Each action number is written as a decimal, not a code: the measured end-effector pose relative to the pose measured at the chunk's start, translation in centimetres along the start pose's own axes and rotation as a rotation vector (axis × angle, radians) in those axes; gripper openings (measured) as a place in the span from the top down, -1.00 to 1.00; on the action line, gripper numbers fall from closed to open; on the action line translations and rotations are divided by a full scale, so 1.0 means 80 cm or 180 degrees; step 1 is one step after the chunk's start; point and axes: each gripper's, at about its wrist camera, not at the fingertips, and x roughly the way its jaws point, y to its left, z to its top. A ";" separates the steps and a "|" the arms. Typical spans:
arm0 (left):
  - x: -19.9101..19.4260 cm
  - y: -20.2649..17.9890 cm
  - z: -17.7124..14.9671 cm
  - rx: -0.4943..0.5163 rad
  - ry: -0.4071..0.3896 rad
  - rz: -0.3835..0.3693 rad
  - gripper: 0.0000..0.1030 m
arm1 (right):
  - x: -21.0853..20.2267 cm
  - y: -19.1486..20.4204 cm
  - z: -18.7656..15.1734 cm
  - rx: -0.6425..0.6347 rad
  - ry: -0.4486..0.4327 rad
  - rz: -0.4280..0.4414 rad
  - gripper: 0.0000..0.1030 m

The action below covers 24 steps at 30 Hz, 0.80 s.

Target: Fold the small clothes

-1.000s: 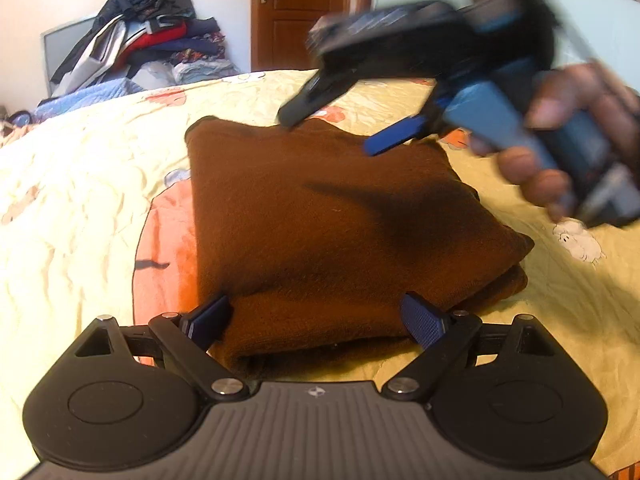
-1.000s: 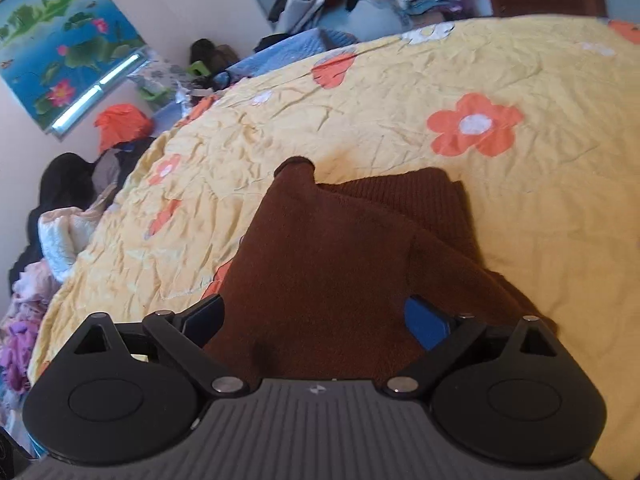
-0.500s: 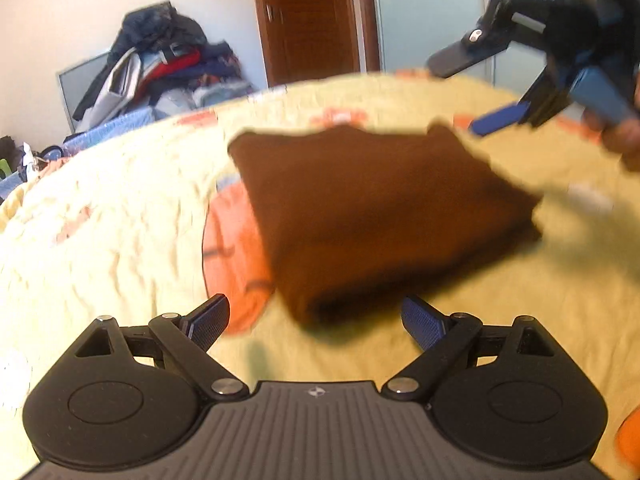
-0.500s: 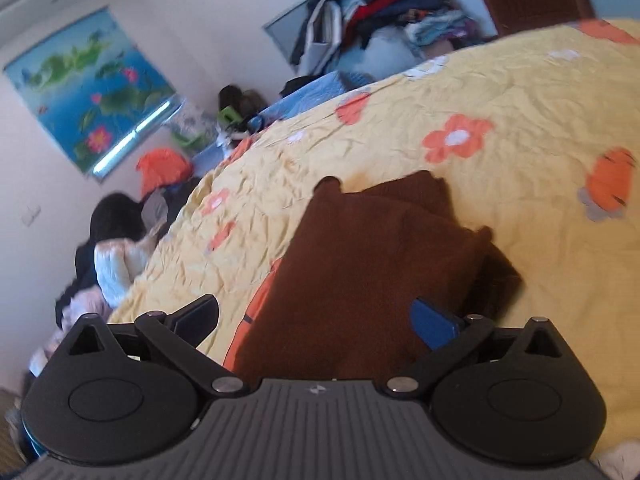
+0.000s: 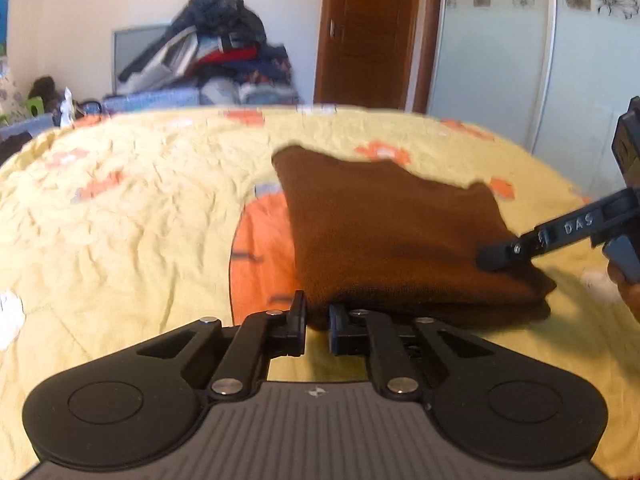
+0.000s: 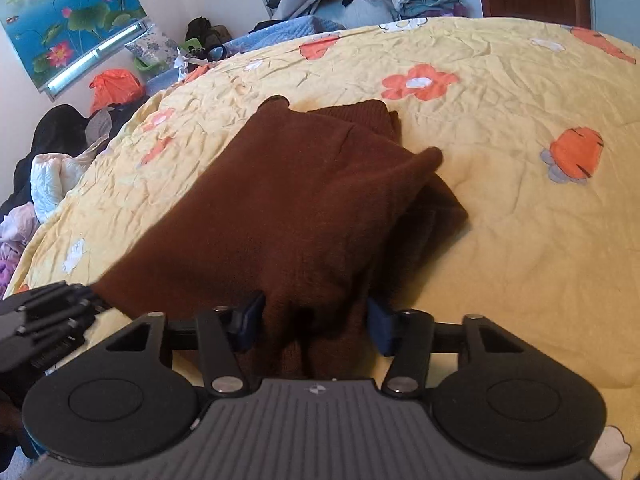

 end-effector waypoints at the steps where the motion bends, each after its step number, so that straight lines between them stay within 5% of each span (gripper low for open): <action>1: 0.007 0.000 -0.006 0.0022 0.0074 0.0040 0.82 | 0.000 -0.002 -0.003 0.0000 -0.0033 0.0020 -0.06; 4: 0.007 -0.010 -0.010 0.0113 0.0146 0.0051 0.78 | -0.001 0.001 -0.007 -0.0002 -0.0070 0.0045 -0.26; 8: -0.022 0.015 -0.005 -0.0305 0.0228 -0.0510 0.65 | -0.028 -0.007 -0.021 0.0304 -0.0096 0.0097 -0.80; 12: -0.022 0.070 -0.002 -0.1378 0.0259 -0.1085 -0.58 | -0.048 -0.054 -0.034 0.1082 -0.0032 0.0743 -0.86; 13: -0.012 0.082 0.001 -0.1667 0.0261 -0.1188 -0.61 | -0.043 -0.062 -0.033 0.1209 0.0049 0.0889 -0.84; 16: 0.040 0.092 0.013 -0.1997 0.0627 -0.1318 -0.50 | -0.015 -0.071 -0.023 0.1323 0.0276 0.1084 -0.65; 17: 0.056 0.089 0.015 -0.2025 0.0715 -0.1304 -0.27 | -0.007 -0.072 -0.019 0.1351 0.0315 0.1135 -0.59; 18: 0.066 0.084 0.018 -0.1988 0.0763 -0.1291 0.30 | 0.001 -0.071 -0.014 0.1355 0.0372 0.1154 -0.41; 19: 0.074 0.079 0.021 -0.1954 0.0892 -0.1260 0.57 | 0.006 -0.068 -0.010 0.1288 0.0426 0.1112 -0.06; 21: 0.067 0.068 0.027 -0.1833 0.0898 -0.1196 0.63 | 0.010 -0.052 -0.003 0.0912 0.0548 0.0893 0.45; 24: 0.040 0.053 0.028 -0.1478 0.0787 -0.1188 0.63 | -0.016 -0.030 0.002 0.0298 0.0468 0.0650 0.48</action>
